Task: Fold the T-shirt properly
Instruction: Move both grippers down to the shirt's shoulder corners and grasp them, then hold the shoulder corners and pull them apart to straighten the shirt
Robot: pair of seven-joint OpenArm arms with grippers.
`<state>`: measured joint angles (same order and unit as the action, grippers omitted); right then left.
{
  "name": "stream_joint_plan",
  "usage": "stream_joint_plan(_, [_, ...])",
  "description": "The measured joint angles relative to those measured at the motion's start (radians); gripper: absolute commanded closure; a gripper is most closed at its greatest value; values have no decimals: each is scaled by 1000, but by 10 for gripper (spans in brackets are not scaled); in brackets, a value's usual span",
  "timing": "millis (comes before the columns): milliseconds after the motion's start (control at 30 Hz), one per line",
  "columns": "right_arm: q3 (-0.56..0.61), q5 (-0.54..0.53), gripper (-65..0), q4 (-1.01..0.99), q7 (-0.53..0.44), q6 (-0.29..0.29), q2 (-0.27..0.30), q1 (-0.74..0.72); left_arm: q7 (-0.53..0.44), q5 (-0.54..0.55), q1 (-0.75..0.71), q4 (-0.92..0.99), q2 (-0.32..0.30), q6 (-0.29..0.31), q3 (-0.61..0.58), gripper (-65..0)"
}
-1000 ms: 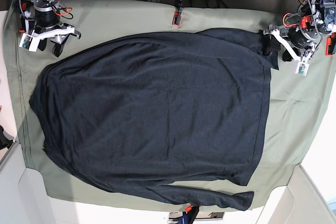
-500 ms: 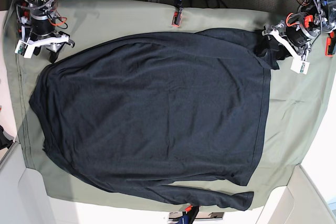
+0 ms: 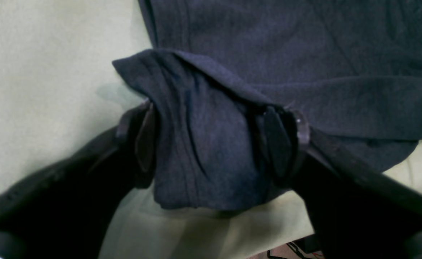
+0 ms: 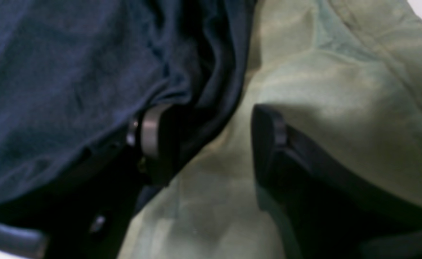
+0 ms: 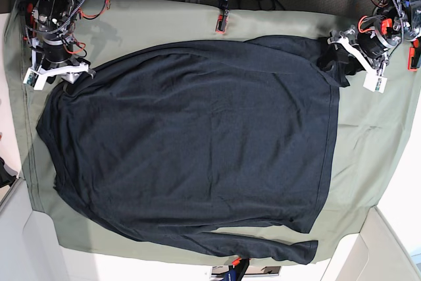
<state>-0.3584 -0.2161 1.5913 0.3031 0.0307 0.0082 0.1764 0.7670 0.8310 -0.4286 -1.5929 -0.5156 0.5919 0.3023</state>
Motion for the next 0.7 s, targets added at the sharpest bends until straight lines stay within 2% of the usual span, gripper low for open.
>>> stream_joint_plan(200, [0, -1, -336, 0, 2, -29, 0, -22, 0, 0, 0, 0, 0, 0, 0, -472])
stream_joint_plan(567, [0, -5, -331, 0, 2, -30, 0, -23, 0, 0, 0, 0, 0, 1, 0, -462])
stream_joint_plan(633, [0, -5, -256, 0, 2, -30, 0, -23, 0, -3, 0, 0, 0, 20, 0, -389])
stream_joint_plan(700, [0, -5, -173, 0, 2, -31, 0, -23, 5, -3, 0, 2, 0, 23, -1, -249])
